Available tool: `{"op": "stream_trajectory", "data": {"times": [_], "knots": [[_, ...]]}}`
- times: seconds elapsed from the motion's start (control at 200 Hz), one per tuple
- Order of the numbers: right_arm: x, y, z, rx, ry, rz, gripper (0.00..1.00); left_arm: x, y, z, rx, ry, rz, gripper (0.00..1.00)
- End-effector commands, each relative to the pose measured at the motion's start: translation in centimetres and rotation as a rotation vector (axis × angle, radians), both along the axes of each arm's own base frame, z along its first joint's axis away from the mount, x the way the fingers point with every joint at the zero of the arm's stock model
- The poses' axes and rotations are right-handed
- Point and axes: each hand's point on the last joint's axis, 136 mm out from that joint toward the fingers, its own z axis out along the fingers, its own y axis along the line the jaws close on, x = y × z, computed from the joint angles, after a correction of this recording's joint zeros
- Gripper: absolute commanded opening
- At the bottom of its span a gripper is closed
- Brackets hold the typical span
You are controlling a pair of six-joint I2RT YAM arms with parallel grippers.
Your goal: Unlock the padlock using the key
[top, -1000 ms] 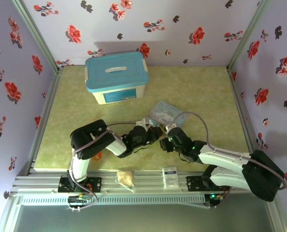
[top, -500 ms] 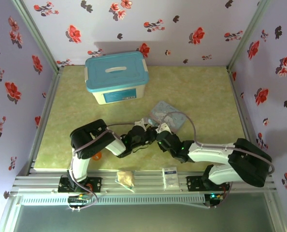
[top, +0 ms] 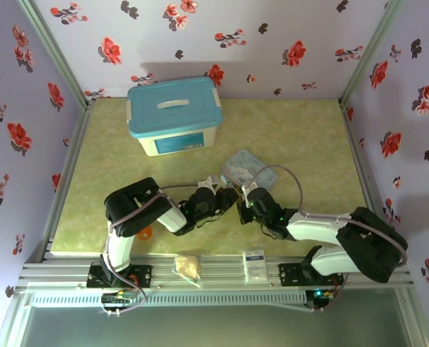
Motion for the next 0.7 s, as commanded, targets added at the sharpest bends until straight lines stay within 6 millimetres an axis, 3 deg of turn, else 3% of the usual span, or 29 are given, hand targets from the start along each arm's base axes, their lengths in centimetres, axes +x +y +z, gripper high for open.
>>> {"op": "stream_trajectory", "data": {"times": [0.0, 0.215, 0.25, 0.325, 0.53, 0.615, 0.695], "knots": [[0.4, 1.9, 2.8, 0.224, 0.010, 0.024, 0.02, -2.1, -1.5, 2.5, -0.098, -0.031, -0.111, 0.00], [0.1, 0.4, 2.2, 0.286, 0.071, -0.045, 0.02, -1.8, -0.6, 1.9, -0.065, -0.045, -0.098, 0.00], [0.1, 0.1, 2.1, 0.298, 0.084, -0.059, 0.07, -1.8, -0.3, 1.7, -0.056, -0.046, -0.095, 0.00], [-0.1, -0.6, 2.0, 0.286, 0.098, -0.081, 0.29, -1.6, 0.2, 1.2, -0.031, -0.047, -0.090, 0.00], [-0.2, -2.5, 2.4, 0.258, 0.077, -0.160, 0.38, -1.1, 1.5, -0.6, 0.054, -0.047, -0.079, 0.00], [0.4, -4.3, 2.1, 0.217, 0.062, -0.266, 0.45, -1.0, 2.0, -1.1, 0.085, -0.050, -0.074, 0.00], [1.0, -6.0, 1.6, 0.165, 0.051, -0.359, 0.44, -1.0, 2.3, -1.3, 0.129, -0.059, -0.084, 0.00]]}}
